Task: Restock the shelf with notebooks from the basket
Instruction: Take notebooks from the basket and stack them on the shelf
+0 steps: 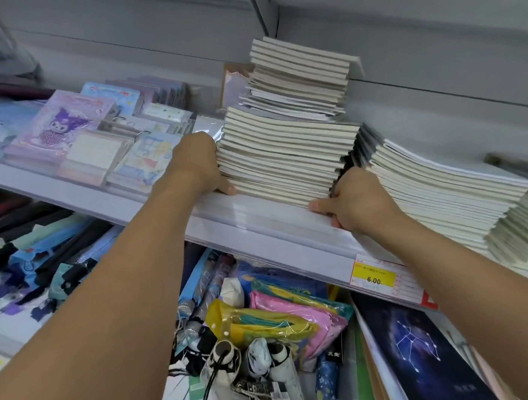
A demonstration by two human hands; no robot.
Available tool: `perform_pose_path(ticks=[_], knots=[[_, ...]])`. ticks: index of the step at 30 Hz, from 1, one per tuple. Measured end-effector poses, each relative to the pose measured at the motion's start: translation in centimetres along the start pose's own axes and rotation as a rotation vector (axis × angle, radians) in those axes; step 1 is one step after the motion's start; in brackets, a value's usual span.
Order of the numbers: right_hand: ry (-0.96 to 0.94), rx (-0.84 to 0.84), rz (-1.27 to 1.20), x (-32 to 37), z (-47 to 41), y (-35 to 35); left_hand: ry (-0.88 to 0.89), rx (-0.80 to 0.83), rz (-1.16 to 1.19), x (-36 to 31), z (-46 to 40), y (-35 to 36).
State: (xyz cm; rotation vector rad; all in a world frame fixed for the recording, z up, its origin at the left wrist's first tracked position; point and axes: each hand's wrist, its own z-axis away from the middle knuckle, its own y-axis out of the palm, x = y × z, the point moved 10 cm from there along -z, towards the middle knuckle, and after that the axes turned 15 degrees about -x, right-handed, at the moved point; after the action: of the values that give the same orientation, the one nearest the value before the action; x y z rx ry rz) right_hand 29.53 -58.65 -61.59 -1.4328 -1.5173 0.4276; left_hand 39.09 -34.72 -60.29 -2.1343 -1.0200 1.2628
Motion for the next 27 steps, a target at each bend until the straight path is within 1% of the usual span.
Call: perform_pose_path(ticks=[3, 5, 7, 9, 10, 13, 15, 17, 19, 21, 22, 23, 24, 25, 26, 27], knots=[[-0.026, -0.117, -0.022, 0.2, -0.1, -0.5, -0.011, -0.063, 0.039, -0.2, 0.3, -0.7], [-0.034, -0.149, -0.002, 0.5, 0.1, -1.0, -0.009, -0.087, 0.045, -0.3, 0.6, -1.0], [-0.021, -0.09, -0.023, 0.7, 0.4, -1.0, 0.0, -0.08, 0.044, -0.4, 0.8, -1.1], [0.052, 0.014, -0.126, 0.5, 0.6, -0.9, 0.016, -0.033, 0.019, -0.4, 0.7, -0.7], [0.086, 0.033, -0.17, 0.5, 0.4, -1.2, 0.026, -0.008, 0.014, -0.3, 0.5, -0.6], [0.106, 0.036, -0.182, 0.9, -0.1, -2.3, 0.029, 0.049, 0.05, -0.1, 0.0, -0.6], [0.116, 0.034, -0.188, 0.9, -0.3, -2.2, 0.028, 0.027, 0.078, 0.1, -0.3, -0.8], [0.158, -0.004, -0.248, 0.1, -0.3, -1.9, 0.031, 0.009, 0.11, 0.2, -0.4, -0.6], [0.158, -0.107, -0.286, -0.4, -0.4, -1.8, 0.009, -0.028, 0.152, 0.3, -0.5, -0.6], [0.141, -0.201, -0.319, -0.4, -0.1, -2.2, -0.002, -0.068, 0.141, 0.2, -0.4, -0.8], [0.17, -0.197, -0.36, -0.6, 0.1, -2.1, 0.001, -0.071, 0.126, 0.1, -0.3, -0.9], [0.217, -0.157, -0.424, -0.7, 0.2, -1.9, 0.003, -0.067, 0.116, 0.0, -0.2, -1.0], [0.252, -0.082, -0.454, -0.7, 0.4, -1.6, 0.005, -0.056, 0.115, 0.0, 0.0, -1.0], [0.268, 0.001, -0.444, -0.4, 0.5, -1.3, 0.004, -0.043, 0.126, 0.0, 0.1, -1.0], [0.248, 0.056, -0.377, 0.0, 0.4, -1.3, -0.001, -0.029, 0.146, 0.1, 0.0, -1.0], [0.223, 0.082, -0.302, 0.3, 0.4, -1.4, -0.009, -0.02, 0.165, 0.2, 0.0, -0.9]])
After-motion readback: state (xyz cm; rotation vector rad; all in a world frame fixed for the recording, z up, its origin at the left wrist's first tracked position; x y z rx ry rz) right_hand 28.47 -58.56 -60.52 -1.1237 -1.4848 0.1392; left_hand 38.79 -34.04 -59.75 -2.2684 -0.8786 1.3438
